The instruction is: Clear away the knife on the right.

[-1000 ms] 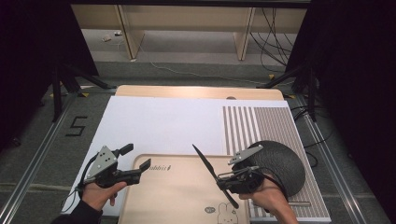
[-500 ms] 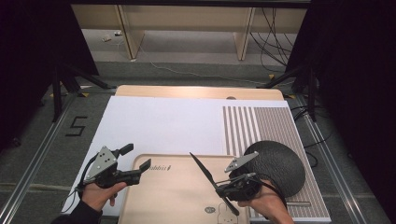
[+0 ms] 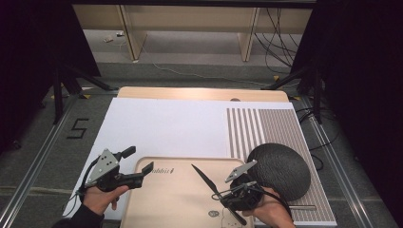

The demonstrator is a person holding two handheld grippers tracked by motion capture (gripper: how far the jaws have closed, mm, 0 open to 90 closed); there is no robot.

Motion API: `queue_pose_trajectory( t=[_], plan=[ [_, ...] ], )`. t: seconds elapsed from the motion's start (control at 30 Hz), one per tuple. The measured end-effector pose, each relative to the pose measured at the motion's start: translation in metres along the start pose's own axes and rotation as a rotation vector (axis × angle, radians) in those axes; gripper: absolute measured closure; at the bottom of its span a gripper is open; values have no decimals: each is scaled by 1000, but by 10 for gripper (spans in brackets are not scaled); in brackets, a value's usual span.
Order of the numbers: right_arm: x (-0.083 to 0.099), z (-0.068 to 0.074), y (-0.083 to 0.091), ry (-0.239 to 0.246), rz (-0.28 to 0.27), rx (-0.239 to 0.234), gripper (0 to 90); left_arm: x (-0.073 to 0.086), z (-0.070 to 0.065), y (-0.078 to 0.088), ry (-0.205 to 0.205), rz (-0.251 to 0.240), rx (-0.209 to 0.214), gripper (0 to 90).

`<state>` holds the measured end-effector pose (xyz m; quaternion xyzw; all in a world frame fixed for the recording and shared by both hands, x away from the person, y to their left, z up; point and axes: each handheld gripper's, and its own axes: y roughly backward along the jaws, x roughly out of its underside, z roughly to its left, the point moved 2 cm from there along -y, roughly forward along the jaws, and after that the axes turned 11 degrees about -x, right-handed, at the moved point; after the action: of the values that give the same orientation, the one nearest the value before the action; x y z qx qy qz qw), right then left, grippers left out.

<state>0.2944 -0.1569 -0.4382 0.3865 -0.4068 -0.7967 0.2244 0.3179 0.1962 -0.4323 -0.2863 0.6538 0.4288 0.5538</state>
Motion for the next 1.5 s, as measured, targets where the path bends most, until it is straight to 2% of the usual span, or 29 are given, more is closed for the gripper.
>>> queue_pose_trajectory(
  t=[0.23, 0.37, 0.7, 1.17, 1.3, 1.5],
  plan=[
    [0, 0, -8, 8, 63, 20, 806, 0, 0, 0, 0, 0, 0, 163],
    [-2, -4, -12, -5, 105, 32, 805, 0, 0, 0, -3, 1, 1, 164],
    [-6, -7, -23, -9, 170, 33, 804, 0, 0, 0, -1, 0, -2, 164],
    [-10, -10, -34, -24, 222, 47, 803, 1, 0, -1, -2, 3, 0, 164],
    [-10, -10, -37, -11, 234, 51, 802, 1, 1, -2, 1, 6, -2, 164],
    [-10, -10, -39, -17, 239, 58, 801, 1, 0, 0, 1, 4, -1, 164]
  ],
)
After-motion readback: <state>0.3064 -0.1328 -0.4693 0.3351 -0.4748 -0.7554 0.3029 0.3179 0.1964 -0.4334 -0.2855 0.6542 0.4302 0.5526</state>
